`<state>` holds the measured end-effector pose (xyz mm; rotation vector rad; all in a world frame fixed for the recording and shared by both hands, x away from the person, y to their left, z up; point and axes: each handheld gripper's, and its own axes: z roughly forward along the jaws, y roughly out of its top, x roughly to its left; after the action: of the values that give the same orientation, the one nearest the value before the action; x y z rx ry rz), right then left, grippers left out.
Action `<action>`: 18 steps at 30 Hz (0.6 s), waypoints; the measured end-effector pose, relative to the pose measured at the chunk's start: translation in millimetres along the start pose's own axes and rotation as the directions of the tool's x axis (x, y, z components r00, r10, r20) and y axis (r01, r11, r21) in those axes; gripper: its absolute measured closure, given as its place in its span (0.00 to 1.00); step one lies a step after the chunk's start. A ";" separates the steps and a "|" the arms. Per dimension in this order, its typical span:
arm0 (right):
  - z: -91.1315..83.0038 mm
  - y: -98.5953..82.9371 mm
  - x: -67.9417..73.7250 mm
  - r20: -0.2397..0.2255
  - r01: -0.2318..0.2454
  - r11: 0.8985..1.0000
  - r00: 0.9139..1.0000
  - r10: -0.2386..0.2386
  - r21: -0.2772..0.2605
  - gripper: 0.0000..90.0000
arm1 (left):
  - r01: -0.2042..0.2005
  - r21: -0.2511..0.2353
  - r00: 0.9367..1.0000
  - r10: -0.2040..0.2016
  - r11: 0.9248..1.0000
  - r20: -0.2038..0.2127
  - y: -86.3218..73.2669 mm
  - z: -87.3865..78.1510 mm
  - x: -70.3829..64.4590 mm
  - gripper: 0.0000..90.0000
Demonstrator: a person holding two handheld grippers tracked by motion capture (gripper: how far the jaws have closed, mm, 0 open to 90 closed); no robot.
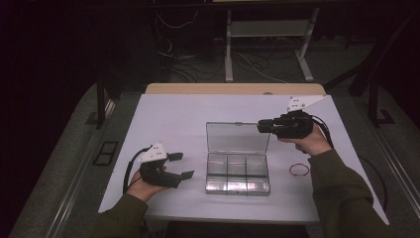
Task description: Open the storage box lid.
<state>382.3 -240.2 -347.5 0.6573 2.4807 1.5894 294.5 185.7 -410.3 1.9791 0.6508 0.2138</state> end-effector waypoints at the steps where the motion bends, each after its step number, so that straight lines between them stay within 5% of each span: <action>1: 0.5 0.2 -1.4 0.002 -0.001 1.000 1.000 0.001 0.001 0.82 | 0.001 -0.001 1.000 -0.001 1.000 -0.004 0.0 0.2 0.3 0.22; 18: 5.0 -4.1 -10.6 0.054 -0.032 0.999 0.998 0.034 -0.021 0.80 | -0.014 0.009 1.000 0.014 1.000 -0.011 -1.5 1.4 1.3 0.16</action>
<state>392.3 -241.9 -354.7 0.7324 2.4238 1.5837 295.6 185.8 -412.5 1.9925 0.6462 0.2309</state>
